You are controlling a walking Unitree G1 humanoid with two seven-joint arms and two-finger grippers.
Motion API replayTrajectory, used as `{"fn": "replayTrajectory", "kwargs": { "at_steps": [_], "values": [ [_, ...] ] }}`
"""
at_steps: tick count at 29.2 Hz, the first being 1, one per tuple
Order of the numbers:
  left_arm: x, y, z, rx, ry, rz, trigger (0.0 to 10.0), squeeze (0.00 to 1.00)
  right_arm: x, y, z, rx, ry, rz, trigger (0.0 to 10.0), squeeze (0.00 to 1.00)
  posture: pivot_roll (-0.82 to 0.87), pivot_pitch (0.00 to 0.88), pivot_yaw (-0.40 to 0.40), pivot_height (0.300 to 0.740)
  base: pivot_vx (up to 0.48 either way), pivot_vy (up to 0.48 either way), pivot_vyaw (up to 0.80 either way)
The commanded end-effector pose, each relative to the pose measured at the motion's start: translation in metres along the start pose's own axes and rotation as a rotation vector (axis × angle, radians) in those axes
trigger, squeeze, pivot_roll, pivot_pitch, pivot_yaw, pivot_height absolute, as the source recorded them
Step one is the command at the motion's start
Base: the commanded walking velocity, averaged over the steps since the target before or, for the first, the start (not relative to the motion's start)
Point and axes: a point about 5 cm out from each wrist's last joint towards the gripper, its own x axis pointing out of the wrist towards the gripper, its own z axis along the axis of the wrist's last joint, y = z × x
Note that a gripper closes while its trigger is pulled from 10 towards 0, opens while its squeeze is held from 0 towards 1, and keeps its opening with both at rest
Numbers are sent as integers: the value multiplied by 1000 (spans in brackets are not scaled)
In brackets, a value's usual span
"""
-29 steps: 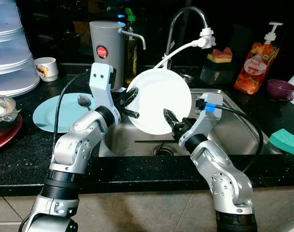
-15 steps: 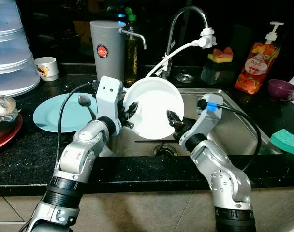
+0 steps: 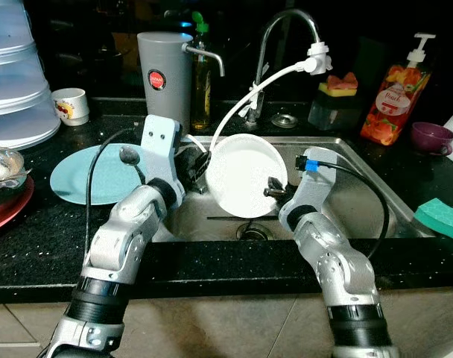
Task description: Kitchen organization
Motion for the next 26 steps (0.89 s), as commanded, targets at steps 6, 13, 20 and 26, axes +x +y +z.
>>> {"fn": "replayTrajectory", "kwargs": {
  "at_steps": [6,13,20,26],
  "values": [
    [-4,3,-2,-10,10,19,10000,0,10,-3,-11,-181,65,-7,10000,0,11,102,-62,740,0,0,0],
    [-8,11,-4,-3,26,57,10000,0,25,-4,-19,-265,148,71,10000,0,22,97,-67,740,0,0,0],
    [-12,16,-6,-6,33,89,10000,0,32,-2,-29,-281,202,114,10000,0,28,99,-69,740,0,0,0],
    [-13,16,-8,-8,43,99,10000,0,35,-7,-29,-288,200,105,10000,1000,28,100,-72,740,0,0,0]
  ]
}}
